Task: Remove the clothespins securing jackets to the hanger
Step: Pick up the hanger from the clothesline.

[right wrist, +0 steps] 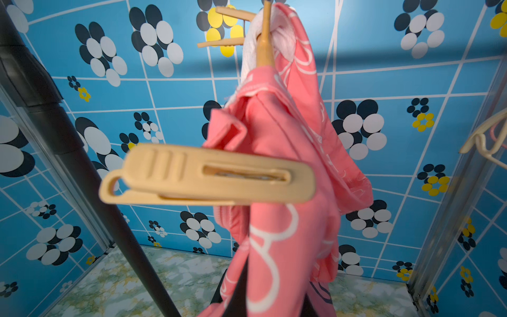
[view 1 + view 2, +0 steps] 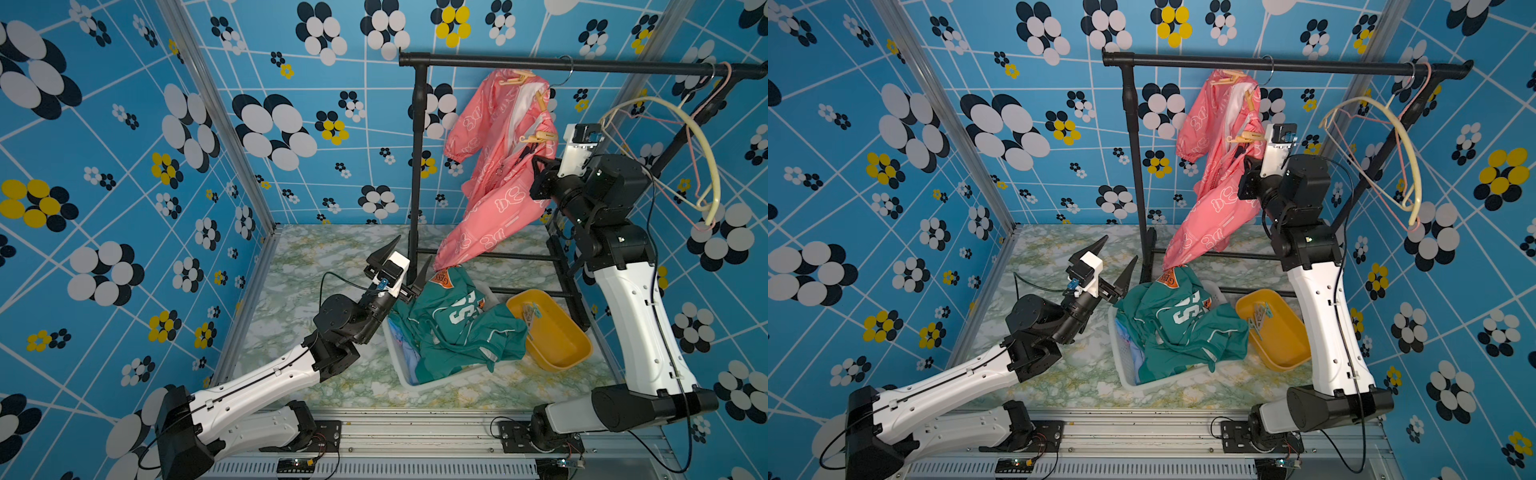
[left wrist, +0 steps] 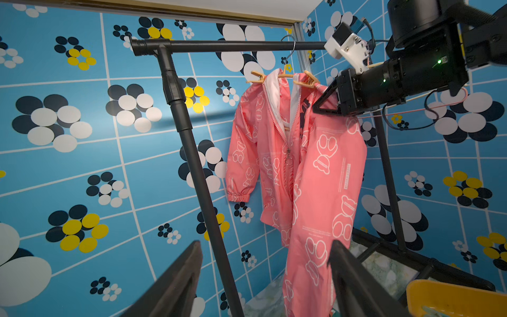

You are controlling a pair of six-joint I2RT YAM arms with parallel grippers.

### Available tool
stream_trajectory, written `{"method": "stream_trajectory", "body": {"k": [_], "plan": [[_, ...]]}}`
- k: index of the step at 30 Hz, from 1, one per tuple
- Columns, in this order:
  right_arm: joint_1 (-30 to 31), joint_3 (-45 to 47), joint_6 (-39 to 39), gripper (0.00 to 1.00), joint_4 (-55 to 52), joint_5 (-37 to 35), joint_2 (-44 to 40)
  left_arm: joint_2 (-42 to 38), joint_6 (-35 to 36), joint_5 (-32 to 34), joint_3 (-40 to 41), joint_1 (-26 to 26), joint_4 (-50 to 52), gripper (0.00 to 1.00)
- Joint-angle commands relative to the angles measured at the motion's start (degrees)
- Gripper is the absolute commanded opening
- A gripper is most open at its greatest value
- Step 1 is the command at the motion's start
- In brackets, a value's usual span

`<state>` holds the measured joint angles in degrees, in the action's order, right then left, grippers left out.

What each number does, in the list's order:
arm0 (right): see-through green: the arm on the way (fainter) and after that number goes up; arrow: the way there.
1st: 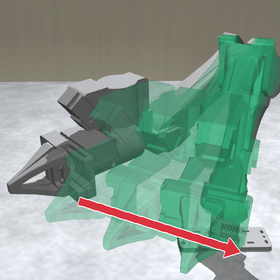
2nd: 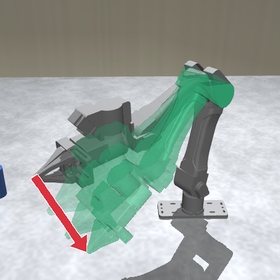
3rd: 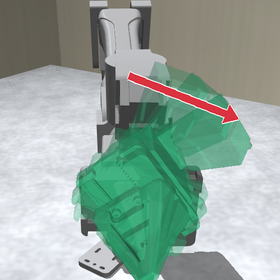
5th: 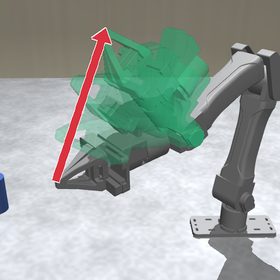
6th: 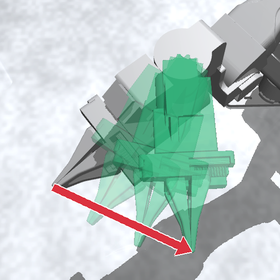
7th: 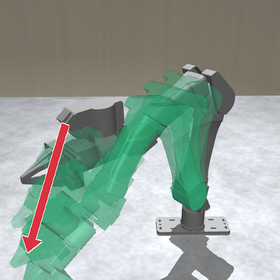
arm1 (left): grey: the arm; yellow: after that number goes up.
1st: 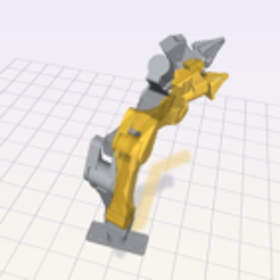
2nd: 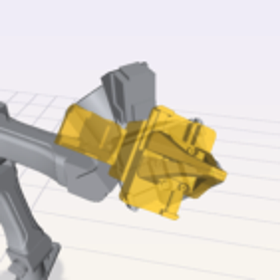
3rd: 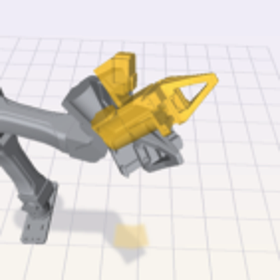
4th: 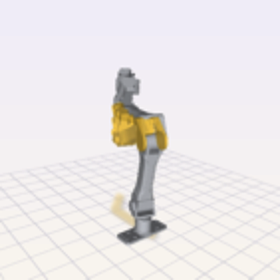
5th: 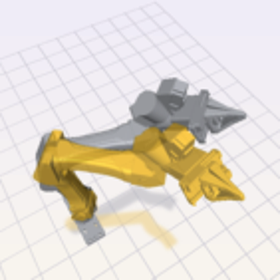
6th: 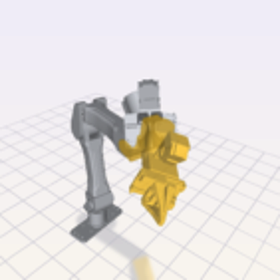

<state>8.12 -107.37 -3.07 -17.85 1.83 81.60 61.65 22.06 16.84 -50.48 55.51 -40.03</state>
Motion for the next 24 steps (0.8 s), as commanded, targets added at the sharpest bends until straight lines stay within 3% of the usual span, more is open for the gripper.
{"method": "stream_trajectory", "body": {"k": [1, 8, 12, 17, 24], "plan": [[0.24, 1.20, 1.90, 0.00, 14.56, -1.27, -8.00, -1.35, -1.89, 2.29, 0.64, -0.31, 0.87, 0.75], [0.18, 6.21, 1.77, 0.00, 20.91, -1.83, -10.76, -1.11, -4.24, 2.83, 0.91, -0.40, 1.27, 0.75], [0.23, -0.50, 3.48, 0.00, 10.17, -1.74, -7.73, -2.40, -5.77, 2.91, 1.18, -0.40, 2.56, 0.75], [0.29, -2.44, 6.66, 0.00, -5.40, -1.05, -8.61, -4.25, -7.06, 3.48, 1.79, -0.85, 4.13, 0.75], [0.32, 17.88, 2.64, 0.00, -1.93, -0.53, -24.28, -1.63, -10.36, 2.16, 0.86, -3.55, 5.10, 0.73]]}}
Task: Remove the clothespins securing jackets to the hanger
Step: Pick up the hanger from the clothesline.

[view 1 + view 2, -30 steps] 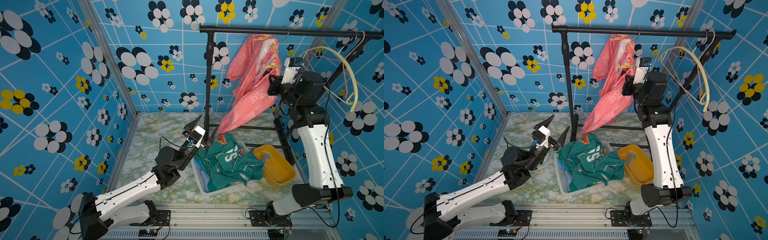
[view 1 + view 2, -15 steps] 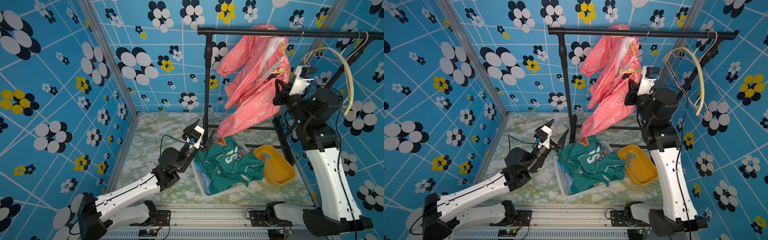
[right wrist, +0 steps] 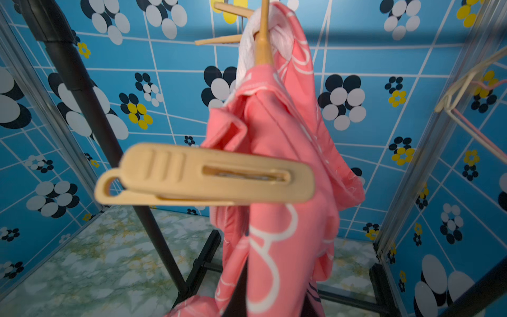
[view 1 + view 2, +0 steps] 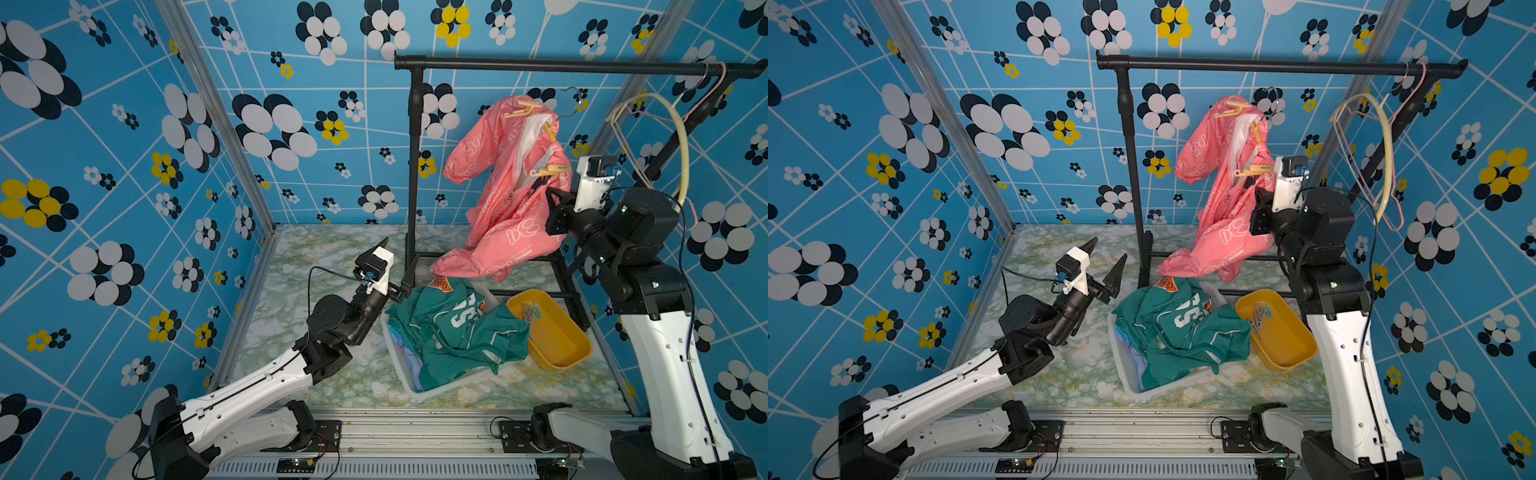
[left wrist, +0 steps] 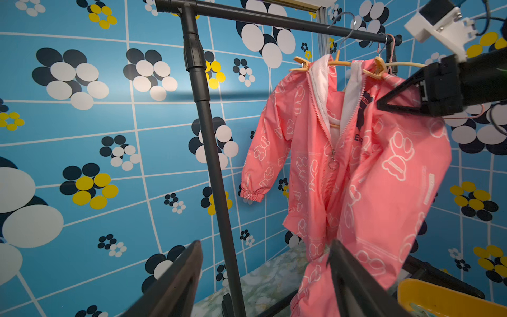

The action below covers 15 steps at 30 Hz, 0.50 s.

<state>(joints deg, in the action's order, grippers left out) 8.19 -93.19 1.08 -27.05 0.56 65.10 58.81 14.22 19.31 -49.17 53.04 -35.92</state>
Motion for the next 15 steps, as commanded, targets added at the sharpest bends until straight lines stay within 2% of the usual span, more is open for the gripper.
{"method": "stream_trajectory", "body": {"k": [1, 5, 10, 15], "plan": [[0.24, 6.13, -2.23, 0.00, 7.74, 1.12, -10.33, 1.84, -3.19, -0.77, -0.72, -1.48, 1.16, 0.73], [0.25, 9.80, -3.98, 0.00, 5.64, 6.89, -16.65, 3.70, -7.98, -3.42, -2.11, -3.00, 1.71, 0.72], [0.21, 10.72, -4.23, 0.00, 5.18, 22.49, -20.29, 2.55, -12.30, -8.25, -4.47, -3.50, 4.59, 0.72], [0.25, 8.00, -4.35, 0.00, 3.67, 26.22, -20.30, -0.97, -11.46, -12.27, -7.08, -4.86, 11.10, 0.73]]}}
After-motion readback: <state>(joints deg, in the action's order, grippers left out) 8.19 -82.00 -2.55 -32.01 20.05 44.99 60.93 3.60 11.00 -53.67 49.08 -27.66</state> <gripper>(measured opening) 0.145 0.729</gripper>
